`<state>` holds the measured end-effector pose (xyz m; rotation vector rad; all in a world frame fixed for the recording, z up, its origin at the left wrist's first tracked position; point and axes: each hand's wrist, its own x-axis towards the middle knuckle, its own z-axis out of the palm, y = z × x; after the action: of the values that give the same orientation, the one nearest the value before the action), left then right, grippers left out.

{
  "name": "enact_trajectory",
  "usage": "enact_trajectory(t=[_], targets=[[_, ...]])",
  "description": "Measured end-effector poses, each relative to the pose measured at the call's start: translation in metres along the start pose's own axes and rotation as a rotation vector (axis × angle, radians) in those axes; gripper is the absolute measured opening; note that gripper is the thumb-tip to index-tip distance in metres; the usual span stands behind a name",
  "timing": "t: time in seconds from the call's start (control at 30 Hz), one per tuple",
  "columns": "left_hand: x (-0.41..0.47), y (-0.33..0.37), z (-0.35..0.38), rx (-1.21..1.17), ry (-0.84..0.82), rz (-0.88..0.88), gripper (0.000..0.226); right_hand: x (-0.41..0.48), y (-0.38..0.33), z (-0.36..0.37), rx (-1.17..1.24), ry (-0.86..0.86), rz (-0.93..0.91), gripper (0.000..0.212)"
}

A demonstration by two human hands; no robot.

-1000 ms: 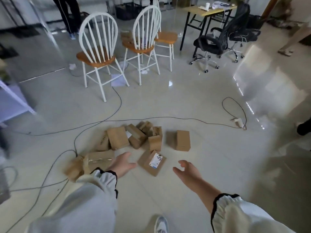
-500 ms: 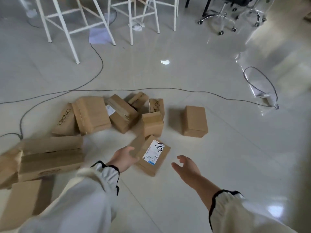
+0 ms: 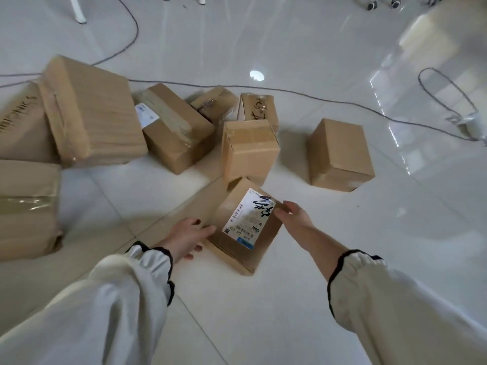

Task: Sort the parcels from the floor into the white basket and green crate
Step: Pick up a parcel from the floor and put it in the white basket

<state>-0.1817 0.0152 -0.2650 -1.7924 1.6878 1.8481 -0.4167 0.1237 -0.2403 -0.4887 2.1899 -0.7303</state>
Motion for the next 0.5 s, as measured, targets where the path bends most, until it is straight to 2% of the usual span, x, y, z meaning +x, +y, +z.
enact_trajectory(t=[0.1,0.2,0.3,0.4,0.5], targets=[[-0.002,0.001,-0.006,-0.081,-0.004,-0.008,0.063,-0.008,0.000,0.009,-0.060,0.055,-0.032,0.037],[0.005,0.005,-0.019,-0.074,-0.008,0.019,0.065,-0.010,-0.005,0.002,-0.203,0.024,-0.012,0.020],[0.011,0.011,-0.033,-0.058,0.058,0.047,0.064,-0.015,-0.011,-0.003,-0.238,-0.074,0.135,0.028],[0.016,0.018,-0.041,0.033,0.190,0.125,0.059,-0.031,-0.006,0.000,-0.184,-0.305,0.279,0.030],[0.019,0.026,-0.042,0.020,0.248,0.225,0.055,-0.042,0.003,0.005,-0.201,-0.690,0.419,0.029]])
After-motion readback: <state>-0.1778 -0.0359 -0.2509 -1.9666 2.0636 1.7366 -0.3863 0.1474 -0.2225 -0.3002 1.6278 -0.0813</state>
